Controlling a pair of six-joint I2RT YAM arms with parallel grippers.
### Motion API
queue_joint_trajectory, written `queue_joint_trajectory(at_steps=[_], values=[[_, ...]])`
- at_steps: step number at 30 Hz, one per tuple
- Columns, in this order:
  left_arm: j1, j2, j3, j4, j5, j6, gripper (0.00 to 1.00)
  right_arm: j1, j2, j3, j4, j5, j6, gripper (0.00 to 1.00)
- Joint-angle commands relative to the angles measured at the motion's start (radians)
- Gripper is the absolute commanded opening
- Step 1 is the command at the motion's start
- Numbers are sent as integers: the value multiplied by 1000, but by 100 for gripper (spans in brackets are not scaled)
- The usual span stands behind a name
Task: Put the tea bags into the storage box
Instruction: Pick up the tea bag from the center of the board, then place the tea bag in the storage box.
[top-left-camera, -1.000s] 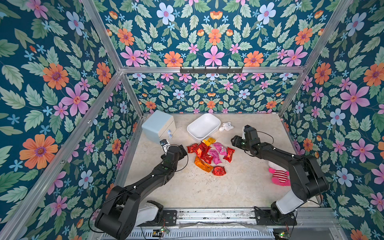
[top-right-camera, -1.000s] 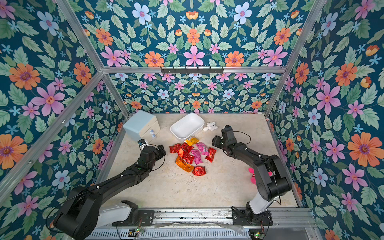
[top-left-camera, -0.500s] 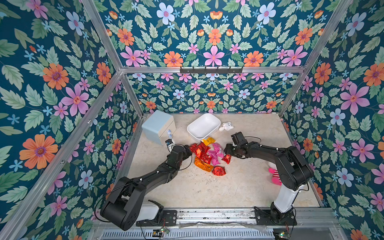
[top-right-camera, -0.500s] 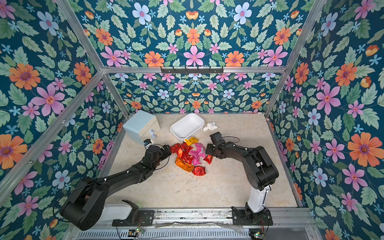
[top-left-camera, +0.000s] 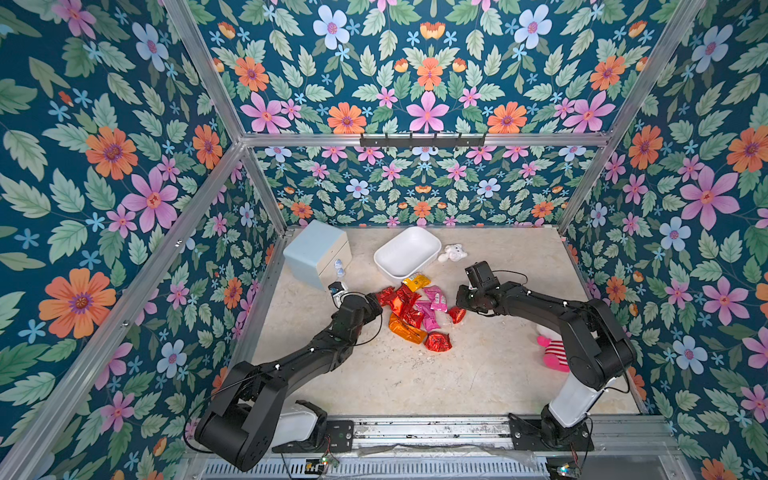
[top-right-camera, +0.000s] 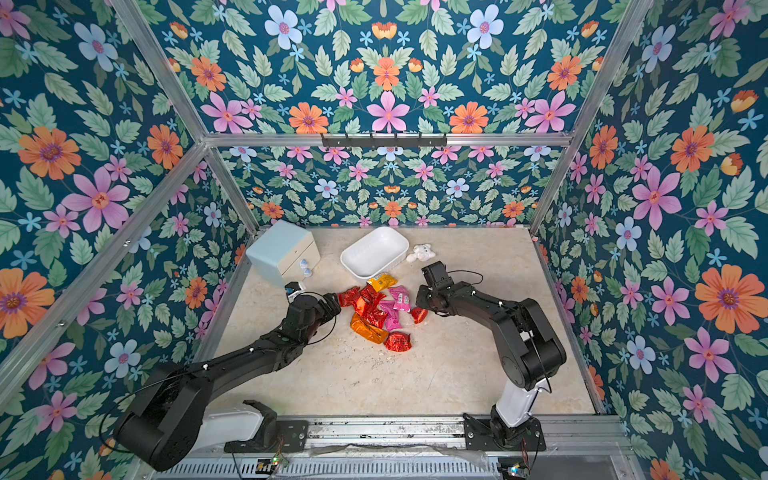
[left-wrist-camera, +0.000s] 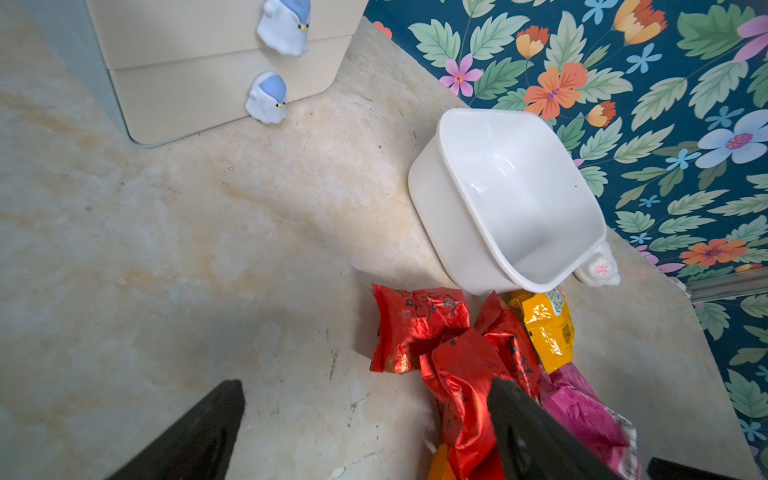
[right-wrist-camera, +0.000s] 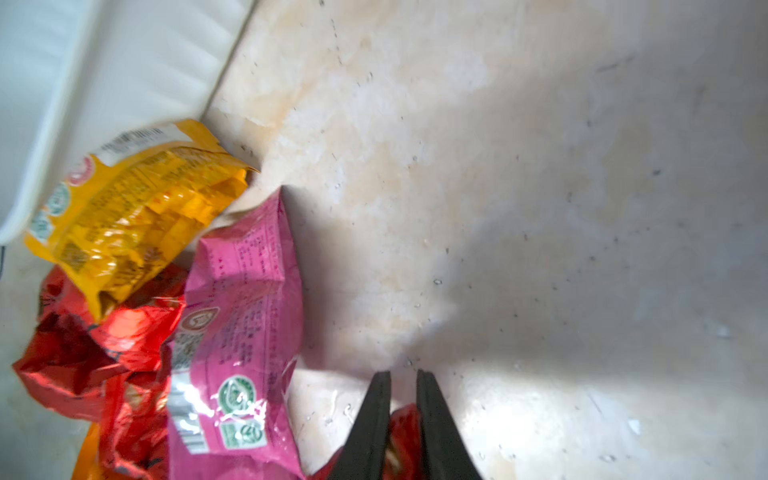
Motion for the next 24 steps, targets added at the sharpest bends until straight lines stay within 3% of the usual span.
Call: queue_joint_trajectory(at_steps=[1,9,13,19,24], values=[[0,-4,2,5,-7,-3,98,0,-10,69,-6,38,-31,16],[0,-9,-9,-10,-4,-8,99,1,210,462,-20,14,-65,16],[1,-55,-34,-41,-21,-11,99,8,347,674,-133,26,-92,14],[2,-131,-74,-52,-51,2,99,12,346,615,-32,-6,-61,13],[2,-101,-51,-54,-29,32,99,17,429,701,41,-50,-25,13]])
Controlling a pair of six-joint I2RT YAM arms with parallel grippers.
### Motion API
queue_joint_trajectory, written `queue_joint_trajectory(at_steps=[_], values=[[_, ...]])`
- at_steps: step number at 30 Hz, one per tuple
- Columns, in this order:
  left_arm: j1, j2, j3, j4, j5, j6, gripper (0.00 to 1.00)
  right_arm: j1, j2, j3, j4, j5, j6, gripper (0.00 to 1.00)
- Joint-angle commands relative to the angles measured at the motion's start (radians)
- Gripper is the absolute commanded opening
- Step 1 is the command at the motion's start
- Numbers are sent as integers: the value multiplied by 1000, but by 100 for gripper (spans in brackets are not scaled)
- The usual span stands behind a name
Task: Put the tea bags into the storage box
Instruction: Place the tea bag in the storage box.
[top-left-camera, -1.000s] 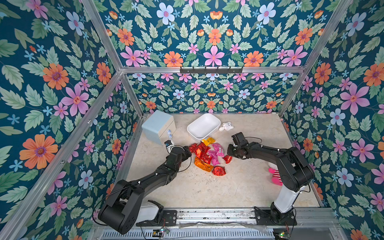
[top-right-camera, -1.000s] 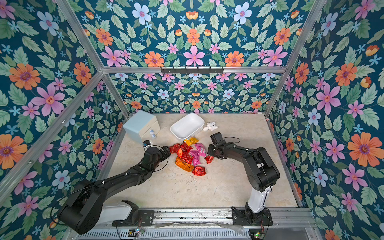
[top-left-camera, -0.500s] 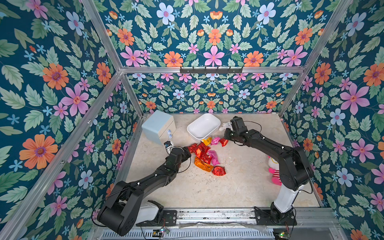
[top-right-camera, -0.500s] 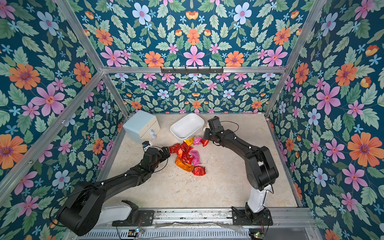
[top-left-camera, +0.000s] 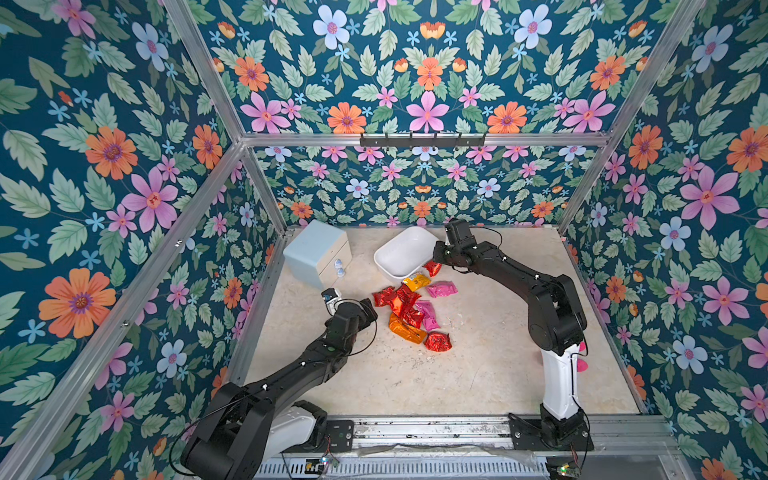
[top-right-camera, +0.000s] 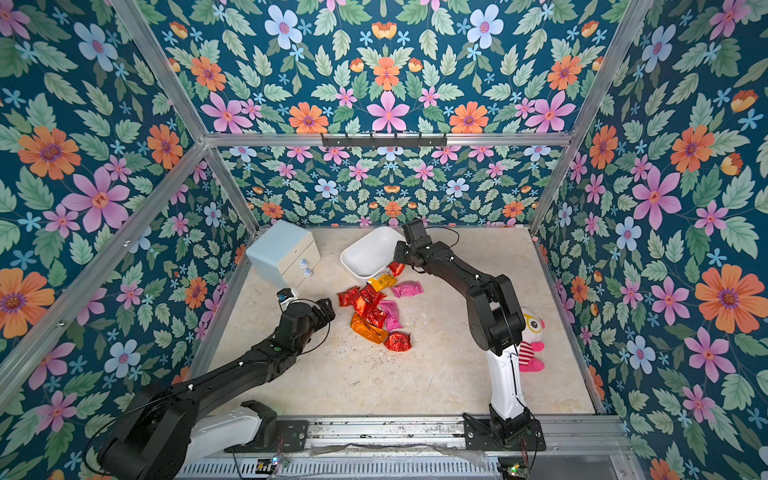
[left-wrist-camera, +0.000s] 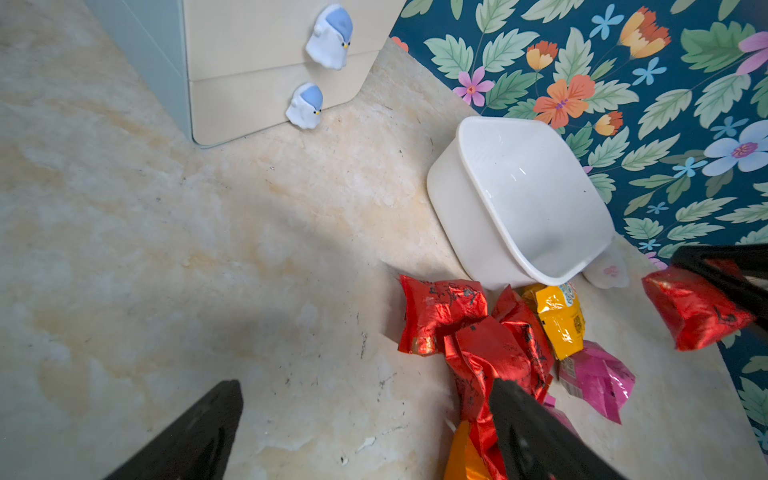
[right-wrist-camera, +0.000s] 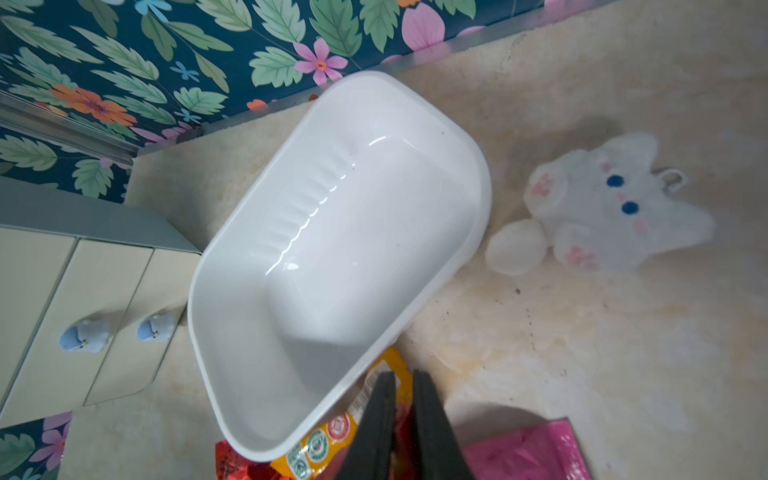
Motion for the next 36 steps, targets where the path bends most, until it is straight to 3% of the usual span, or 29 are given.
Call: queue_joint_trajectory(at_steps=[1,6,13,20,24,26,36], values=[[1,22,17,-4,9,26,99,8,55,53,95,-57,37,14],[1,55,17,11,36,-4,99,30,192,224,105,-76,50,14],[1,47,8,-4,35,-1,99,46,367,447,-39,-49,42,20],[1,39,-1,-7,22,4,99,56,324,333,-44,-13,35,25],[1,41,4,-7,24,0,99,59,275,264,-23,-17,33,43],[1,43,5,-6,27,-3,99,60,243,237,-14,-16,32,47],[1,49,22,-9,38,-4,99,64,6,58,-26,-22,26,53]])
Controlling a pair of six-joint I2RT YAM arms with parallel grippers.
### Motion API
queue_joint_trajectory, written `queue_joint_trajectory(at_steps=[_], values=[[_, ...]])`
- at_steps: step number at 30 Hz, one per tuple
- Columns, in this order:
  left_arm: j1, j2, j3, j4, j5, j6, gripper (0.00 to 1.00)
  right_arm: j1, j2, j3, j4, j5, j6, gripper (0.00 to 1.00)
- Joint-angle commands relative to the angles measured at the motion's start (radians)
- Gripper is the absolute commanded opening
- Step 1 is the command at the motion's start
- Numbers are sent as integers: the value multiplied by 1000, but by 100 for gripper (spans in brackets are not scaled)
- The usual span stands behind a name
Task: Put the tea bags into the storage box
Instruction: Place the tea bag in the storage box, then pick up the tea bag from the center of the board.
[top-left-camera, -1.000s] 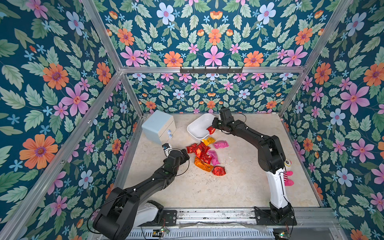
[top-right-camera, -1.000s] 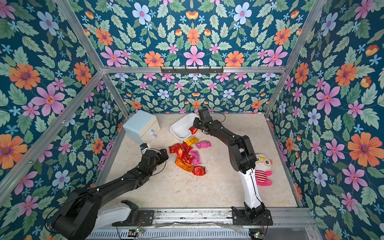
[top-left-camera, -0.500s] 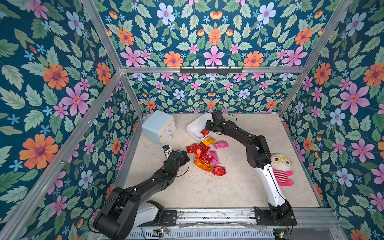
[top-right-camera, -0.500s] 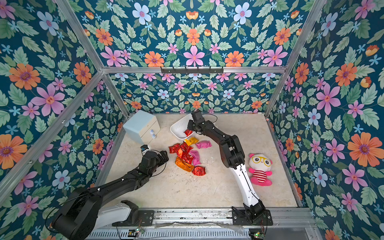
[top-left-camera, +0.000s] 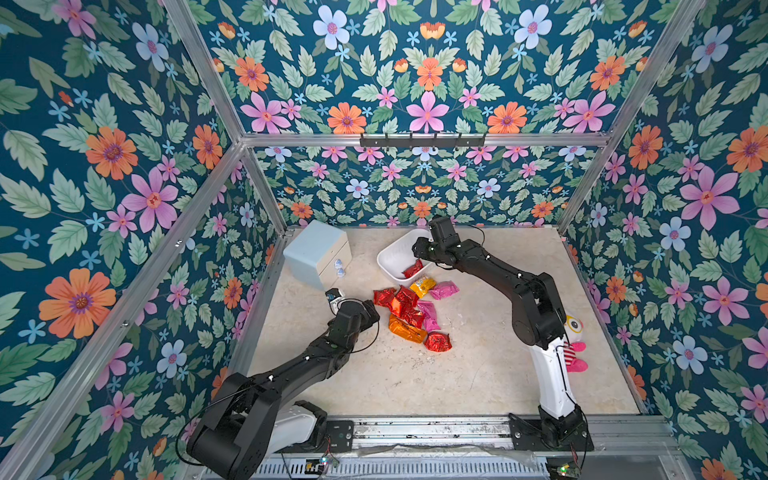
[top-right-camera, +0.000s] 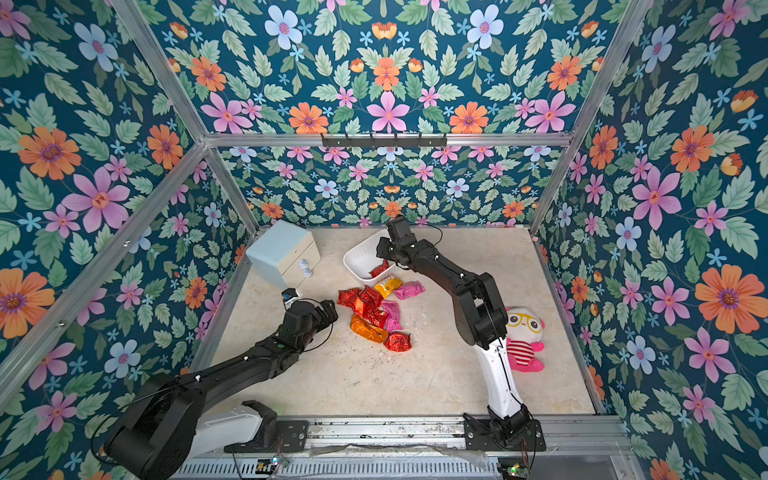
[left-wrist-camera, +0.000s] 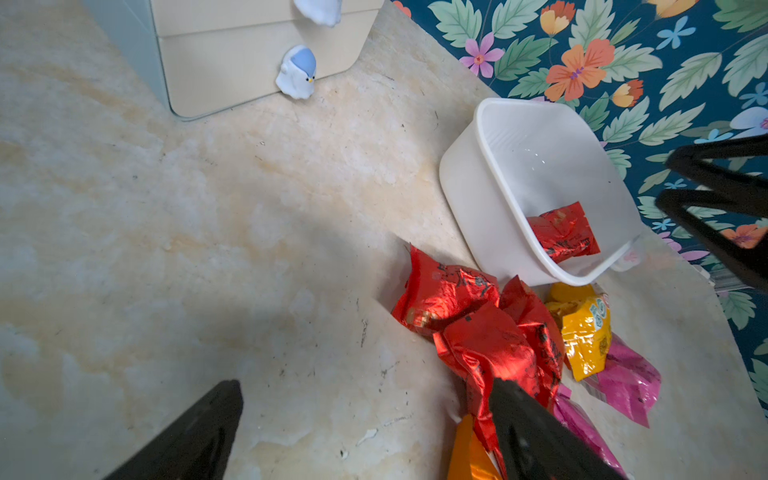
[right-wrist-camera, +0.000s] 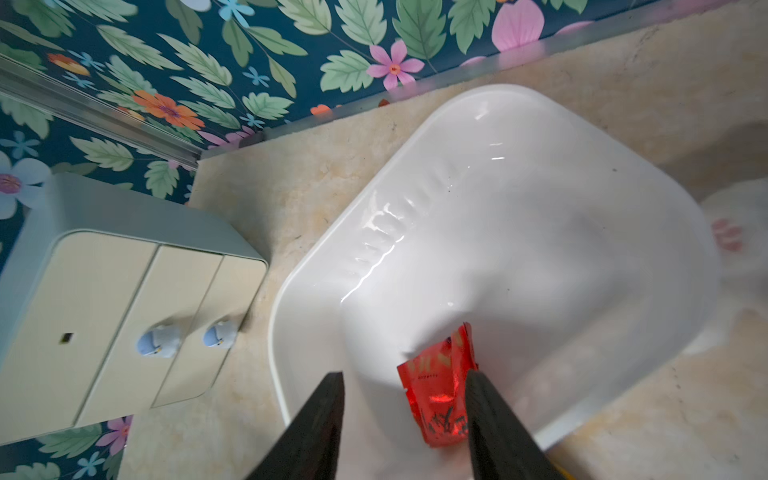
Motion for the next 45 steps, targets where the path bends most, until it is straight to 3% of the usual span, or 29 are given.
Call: queue_joint_trajectory(at_steps=[1,8,15,21,31,37,45], values=[[1,4,10,-6,6,2,99,2,-74,-84,-17,0,1,53],[0,25,32,-3,27,10,99,2,-307,-446,31,1,45,58],[1,50,54,-2,34,18,99,3,-407,-646,54,-16,79,56],[1,53,61,-7,41,10,99,7,-368,-660,108,-93,60,52],[2,5,27,-36,11,-3,99,10,-269,-596,101,-85,17,50],[0,-1,22,-42,5,-3,99,10,-258,-598,103,-62,25,26],[1,5,21,-37,5,-9,99,10,-320,-631,78,-21,14,3]])
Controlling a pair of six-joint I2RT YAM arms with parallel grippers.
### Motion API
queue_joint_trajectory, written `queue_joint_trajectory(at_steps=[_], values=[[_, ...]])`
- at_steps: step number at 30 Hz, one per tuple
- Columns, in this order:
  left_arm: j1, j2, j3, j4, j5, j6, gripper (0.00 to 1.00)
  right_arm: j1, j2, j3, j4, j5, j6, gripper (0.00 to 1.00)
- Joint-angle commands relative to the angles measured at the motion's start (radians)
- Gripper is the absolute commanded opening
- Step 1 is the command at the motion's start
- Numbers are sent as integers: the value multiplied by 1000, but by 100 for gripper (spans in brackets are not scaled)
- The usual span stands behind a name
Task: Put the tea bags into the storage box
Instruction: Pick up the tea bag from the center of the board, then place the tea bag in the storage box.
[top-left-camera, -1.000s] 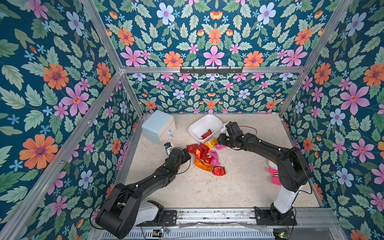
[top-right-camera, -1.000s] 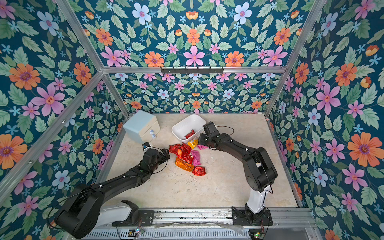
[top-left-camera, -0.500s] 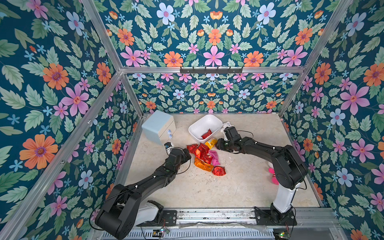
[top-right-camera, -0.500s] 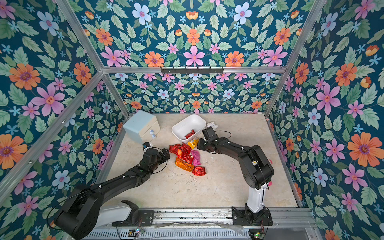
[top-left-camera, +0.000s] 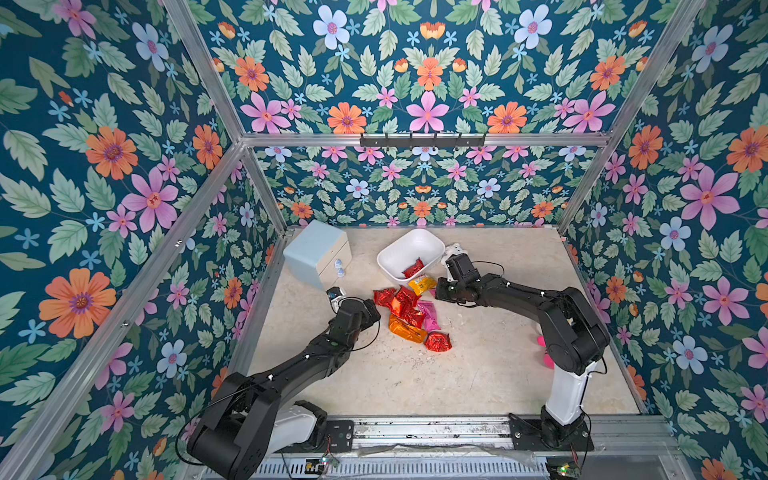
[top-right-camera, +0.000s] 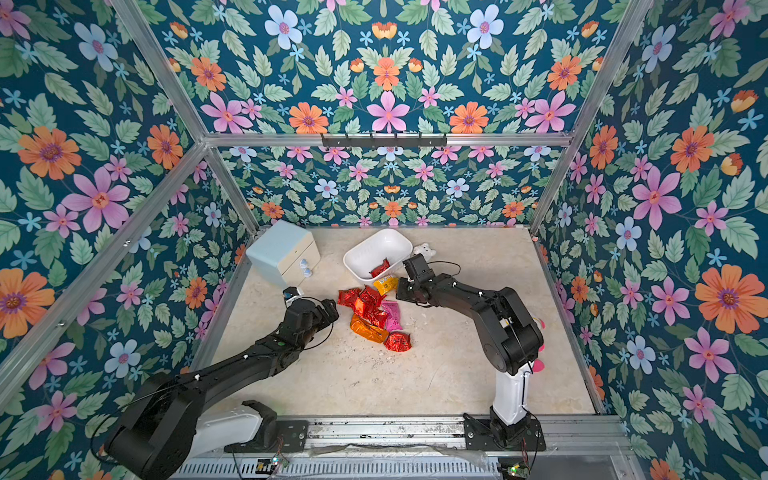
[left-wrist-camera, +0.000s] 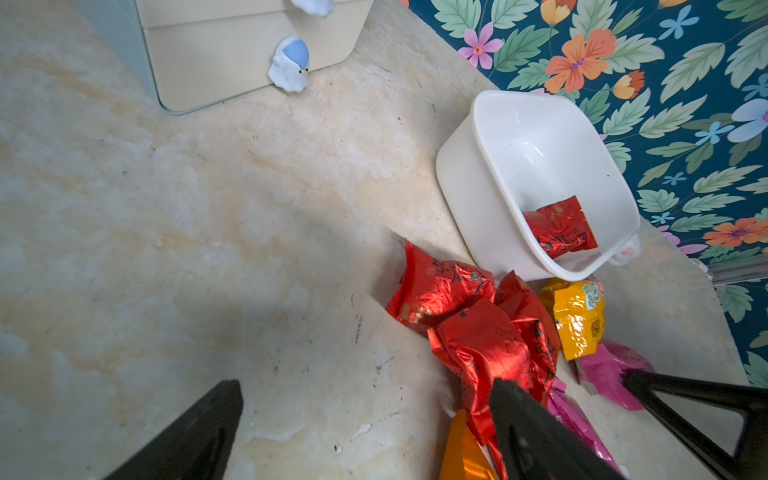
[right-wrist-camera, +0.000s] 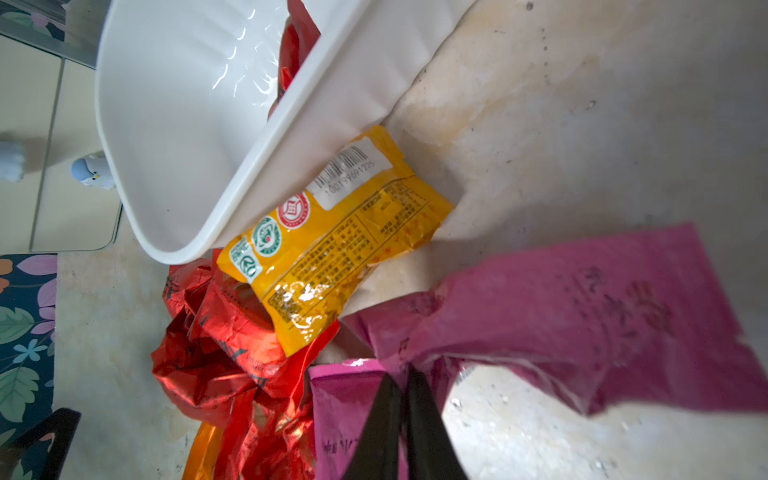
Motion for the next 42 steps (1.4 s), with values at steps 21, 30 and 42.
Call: queue_joint_trajectory(at_steps=[21,30,42], values=[[2,-35,-30,-6,-21,-15,99,7,204,542,-15,-128,-156,0],[2,-104,-67,-48,-58,-18,99,37,545,949,-186,-174,-164,0],[2,-57,-43,-37,-40,-15,99,49,488,875,-184,-135,-149,35]])
